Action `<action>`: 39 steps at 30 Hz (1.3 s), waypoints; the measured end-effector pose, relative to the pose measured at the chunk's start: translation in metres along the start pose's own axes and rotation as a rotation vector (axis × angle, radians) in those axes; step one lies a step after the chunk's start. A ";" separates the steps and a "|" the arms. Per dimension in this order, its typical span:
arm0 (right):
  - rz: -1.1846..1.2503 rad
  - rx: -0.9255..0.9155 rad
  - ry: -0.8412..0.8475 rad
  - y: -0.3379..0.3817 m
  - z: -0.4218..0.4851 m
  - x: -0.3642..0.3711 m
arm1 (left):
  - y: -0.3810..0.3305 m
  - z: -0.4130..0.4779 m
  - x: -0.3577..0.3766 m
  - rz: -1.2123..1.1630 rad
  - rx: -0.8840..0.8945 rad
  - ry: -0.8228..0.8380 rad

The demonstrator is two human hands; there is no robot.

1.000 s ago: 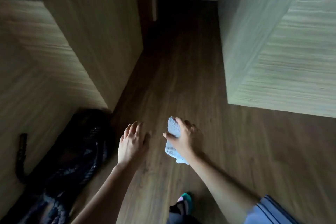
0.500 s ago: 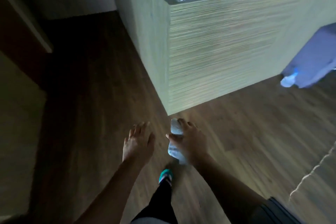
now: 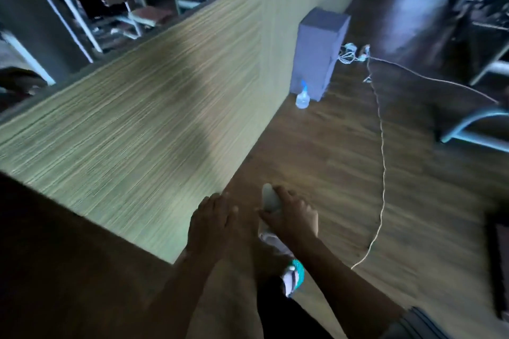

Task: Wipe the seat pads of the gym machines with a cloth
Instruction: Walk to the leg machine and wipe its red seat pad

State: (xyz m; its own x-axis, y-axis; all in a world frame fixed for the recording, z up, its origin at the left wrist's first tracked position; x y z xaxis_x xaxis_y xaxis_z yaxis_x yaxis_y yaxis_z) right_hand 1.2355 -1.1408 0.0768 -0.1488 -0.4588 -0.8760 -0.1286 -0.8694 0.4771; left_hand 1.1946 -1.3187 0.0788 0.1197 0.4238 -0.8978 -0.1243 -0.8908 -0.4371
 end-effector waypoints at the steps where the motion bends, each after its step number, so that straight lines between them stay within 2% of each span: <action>1: -0.016 0.029 -0.012 -0.017 0.020 -0.006 | -0.016 0.026 0.010 0.006 0.026 0.017; 4: -0.058 0.100 -0.030 -0.070 0.081 -0.025 | -0.070 0.105 0.041 0.030 0.086 0.105; 16: -0.087 0.317 -0.219 -0.271 0.331 -0.136 | -0.321 0.394 0.120 0.081 0.365 0.086; 22: -0.103 0.451 -0.343 -0.381 0.447 -0.181 | -0.440 0.540 0.181 0.110 0.582 0.116; 27: -0.132 0.592 -0.427 -0.474 0.529 -0.236 | -0.560 0.642 0.218 0.038 0.811 0.127; 31: -0.122 0.735 -0.479 -0.554 0.570 -0.281 | -0.661 0.704 0.268 0.007 0.877 0.217; 39: -0.141 0.921 -0.549 -0.750 0.604 -0.358 | -0.873 0.755 0.393 -0.062 1.074 0.244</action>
State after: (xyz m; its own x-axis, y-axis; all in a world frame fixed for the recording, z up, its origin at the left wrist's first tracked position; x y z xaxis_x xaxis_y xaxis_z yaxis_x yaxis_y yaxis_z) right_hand 0.7930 -0.2140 0.0749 -0.4645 -0.0209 -0.8853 -0.8324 -0.3308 0.4445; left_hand 0.6066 -0.2504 0.0672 0.3319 0.3139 -0.8896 -0.8884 -0.2130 -0.4066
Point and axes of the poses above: each hand's wrist, its own z-axis towards the middle knuckle, its own x-axis out of the palm, y = z × x, the point moved 1 cm from there along z, towards the middle knuckle, and after that the axes turned 12 degrees about -x, right-handed, at the moved point
